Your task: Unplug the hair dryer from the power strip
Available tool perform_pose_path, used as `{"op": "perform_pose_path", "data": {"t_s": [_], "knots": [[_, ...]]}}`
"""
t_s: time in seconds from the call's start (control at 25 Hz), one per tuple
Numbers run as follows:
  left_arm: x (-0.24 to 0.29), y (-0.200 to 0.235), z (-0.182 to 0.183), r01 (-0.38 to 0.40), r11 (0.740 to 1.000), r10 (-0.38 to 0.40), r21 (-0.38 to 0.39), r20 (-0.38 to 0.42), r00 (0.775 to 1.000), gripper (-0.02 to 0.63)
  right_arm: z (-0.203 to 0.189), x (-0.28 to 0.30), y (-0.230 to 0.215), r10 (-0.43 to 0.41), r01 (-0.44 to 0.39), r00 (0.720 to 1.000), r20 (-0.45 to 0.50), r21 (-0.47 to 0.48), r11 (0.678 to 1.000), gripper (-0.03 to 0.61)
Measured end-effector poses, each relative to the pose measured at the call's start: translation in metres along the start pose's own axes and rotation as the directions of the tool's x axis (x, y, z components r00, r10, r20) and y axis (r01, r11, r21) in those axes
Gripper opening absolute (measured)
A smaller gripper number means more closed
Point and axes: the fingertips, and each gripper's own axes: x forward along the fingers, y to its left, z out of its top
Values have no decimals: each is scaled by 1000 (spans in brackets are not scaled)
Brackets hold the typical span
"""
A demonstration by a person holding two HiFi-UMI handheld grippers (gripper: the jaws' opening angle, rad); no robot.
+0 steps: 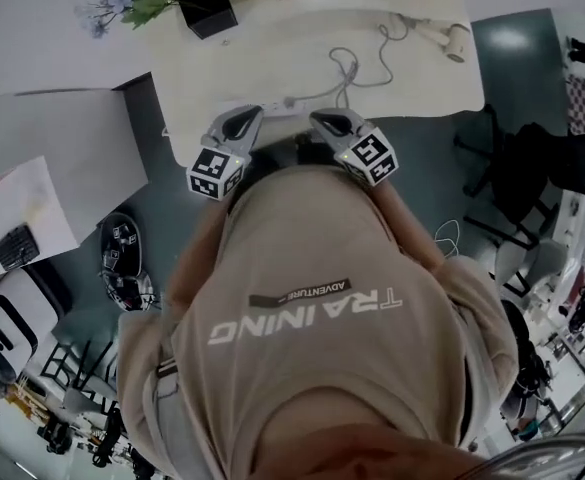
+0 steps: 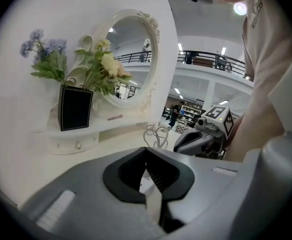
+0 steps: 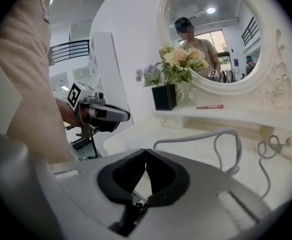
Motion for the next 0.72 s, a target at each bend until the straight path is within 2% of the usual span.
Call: {"op": "perform_pose_path", "data": {"t_s": [0.12, 0.24, 0.32, 0.44, 0.52, 0.64, 0.72], "knots": [[15, 6, -23, 70, 997, -68, 23, -74, 995, 6, -3, 9, 2, -49, 50, 999, -12, 34, 998, 5], [35, 12, -50, 133, 991, -134, -19, -134, 982, 6, -3, 20, 10, -54, 55, 998, -12, 102, 993, 5], [48, 16, -64, 156, 987, -158, -25, -167, 973, 6, 3, 22, 17, -56, 57, 998, -9, 107, 993, 5], [61, 20, -73, 165, 985, -151, 45, -225, 963, 6, -3, 23, 22, -80, 84, 996, -37, 97, 992, 5], [64, 20, -77, 180, 979, -142, 95, -313, 939, 6, -11, 25, 19, -103, 109, 993, -54, 127, 986, 5], [66, 19, -94, 222, 943, -88, 249, -456, 885, 6, -17, 32, 12, -147, 157, 987, -71, 158, 975, 5], [67, 16, -99, 244, 915, -66, 322, -476, 877, 6, -15, 38, 8, -165, 173, 984, -66, 146, 974, 6]]}}
